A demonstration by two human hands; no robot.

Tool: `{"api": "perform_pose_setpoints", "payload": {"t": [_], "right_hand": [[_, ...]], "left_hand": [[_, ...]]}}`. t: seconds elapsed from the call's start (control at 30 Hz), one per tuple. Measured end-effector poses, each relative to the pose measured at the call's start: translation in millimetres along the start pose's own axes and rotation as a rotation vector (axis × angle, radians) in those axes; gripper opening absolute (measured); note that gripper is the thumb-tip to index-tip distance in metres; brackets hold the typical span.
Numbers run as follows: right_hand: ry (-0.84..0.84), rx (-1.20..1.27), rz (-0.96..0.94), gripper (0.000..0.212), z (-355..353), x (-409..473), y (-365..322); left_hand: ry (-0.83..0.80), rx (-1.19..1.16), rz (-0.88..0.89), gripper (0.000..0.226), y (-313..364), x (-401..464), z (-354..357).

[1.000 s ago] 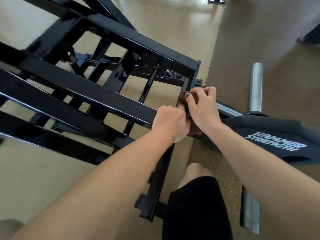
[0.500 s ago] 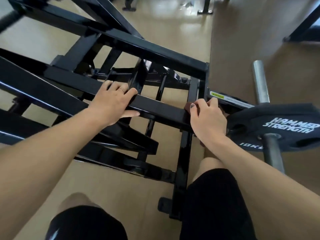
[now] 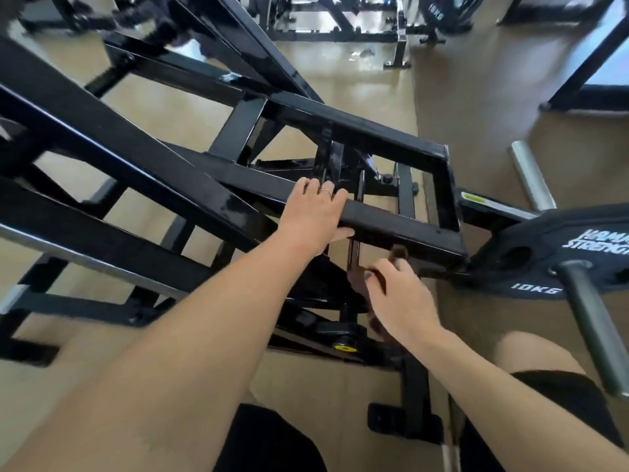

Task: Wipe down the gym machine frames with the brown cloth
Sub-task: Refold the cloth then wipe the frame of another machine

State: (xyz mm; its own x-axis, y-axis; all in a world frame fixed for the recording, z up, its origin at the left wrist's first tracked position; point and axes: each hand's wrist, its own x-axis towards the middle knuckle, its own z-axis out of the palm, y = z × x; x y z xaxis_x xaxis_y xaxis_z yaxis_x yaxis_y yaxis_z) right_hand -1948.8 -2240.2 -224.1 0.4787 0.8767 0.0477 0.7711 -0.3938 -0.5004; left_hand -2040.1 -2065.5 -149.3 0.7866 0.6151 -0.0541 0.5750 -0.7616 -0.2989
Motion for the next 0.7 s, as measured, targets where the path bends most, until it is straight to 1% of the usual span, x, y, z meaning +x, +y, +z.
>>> {"api": "perform_pose_setpoints", "payload": {"t": [0.03, 0.13, 0.2, 0.27, 0.33, 0.37, 0.43, 0.5, 0.57, 0.63, 0.7], "right_hand": [[-0.012, 0.046, 0.063, 0.029, 2, -14, 12], [0.039, 0.220, 0.189, 0.028, 1, -43, 30], [0.013, 0.329, 0.239, 0.026, 1, -47, 23], [-0.017, 0.415, 0.245, 0.021, 4, -43, 7], [-0.024, 0.496, 0.229, 0.016, 10, -30, -16], [-0.025, 0.531, 0.223, 0.016, 14, -21, -30], [-0.021, 0.625, 0.234, 0.021, 23, -5, -57], [0.025, 0.712, 0.242, 0.025, 30, 8, -85], [0.076, 0.722, 0.202, 0.029, 40, 19, -110], [0.099, 0.613, 0.142, 0.033, 49, 26, -124], [0.096, 0.458, 0.125, 0.035, 56, 27, -116]], "left_hand": [[-0.019, -0.007, 0.014, 0.069, 0, -2, -1], [-0.059, 0.009, 0.028, 0.081, -8, -14, 1], [0.005, 0.060, 0.047, 0.084, -14, -33, 3], [0.086, 0.154, 0.126, 0.077, -20, -60, 8], [0.112, 0.269, 0.211, 0.070, -32, -84, 11], [0.105, 0.320, 0.223, 0.071, -41, -93, 10], [0.086, 0.410, 0.192, 0.079, -63, -103, 4], [0.073, 0.482, 0.160, 0.085, -86, -107, -1], [0.031, 0.503, 0.169, 0.089, -102, -106, -8], [0.054, 0.489, 0.230, 0.078, -105, -99, -12], [0.084, 0.480, 0.290, 0.071, -102, -85, -15]]}}
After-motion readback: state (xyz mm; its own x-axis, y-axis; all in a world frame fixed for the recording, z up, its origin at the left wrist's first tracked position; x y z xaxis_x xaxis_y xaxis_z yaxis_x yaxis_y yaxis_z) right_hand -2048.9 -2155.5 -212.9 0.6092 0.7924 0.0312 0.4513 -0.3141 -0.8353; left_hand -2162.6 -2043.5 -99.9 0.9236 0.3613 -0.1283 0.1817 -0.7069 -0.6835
